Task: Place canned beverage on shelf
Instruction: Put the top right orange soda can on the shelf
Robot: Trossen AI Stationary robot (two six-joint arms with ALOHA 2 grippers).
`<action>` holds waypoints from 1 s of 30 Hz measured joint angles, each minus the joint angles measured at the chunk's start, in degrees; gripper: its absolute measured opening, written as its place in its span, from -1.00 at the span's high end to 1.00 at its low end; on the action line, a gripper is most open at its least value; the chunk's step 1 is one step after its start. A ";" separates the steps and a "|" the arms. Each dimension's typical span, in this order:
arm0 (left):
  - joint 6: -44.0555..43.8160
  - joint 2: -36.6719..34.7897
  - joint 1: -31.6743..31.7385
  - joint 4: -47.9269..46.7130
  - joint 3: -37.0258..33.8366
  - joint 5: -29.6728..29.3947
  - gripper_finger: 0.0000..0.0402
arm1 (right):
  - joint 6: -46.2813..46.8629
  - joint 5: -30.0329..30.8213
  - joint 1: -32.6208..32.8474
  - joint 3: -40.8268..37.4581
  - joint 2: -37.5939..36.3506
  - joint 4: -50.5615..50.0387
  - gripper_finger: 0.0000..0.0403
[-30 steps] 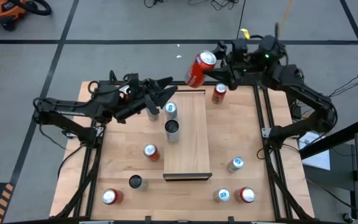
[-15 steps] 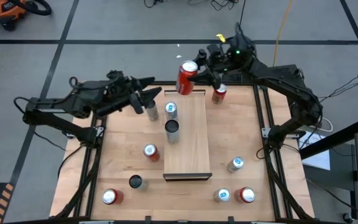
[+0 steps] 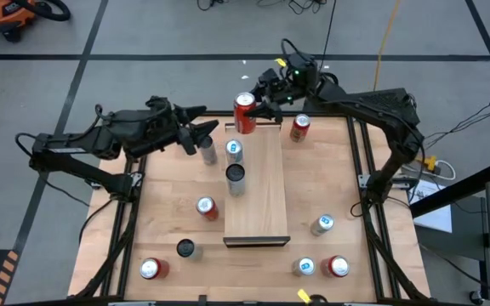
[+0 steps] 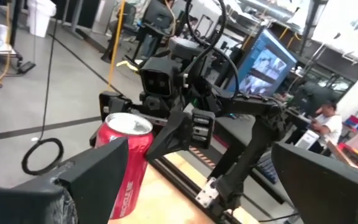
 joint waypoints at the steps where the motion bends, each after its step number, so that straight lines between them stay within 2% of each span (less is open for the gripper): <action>1: 0.00 0.01 0.22 0.03 0.00 -0.10 -0.98 | -0.47 -0.18 -0.15 0.00 0.49 -0.03 -0.36; 20: -1.48 -0.08 4.06 0.26 0.00 -1.05 -0.98 | -10.58 -1.41 0.57 -0.02 6.47 0.17 -0.36; 30: -1.46 -0.08 5.15 0.24 0.00 -1.02 -0.98 | -17.34 2.07 1.54 -0.11 6.70 -2.66 -0.36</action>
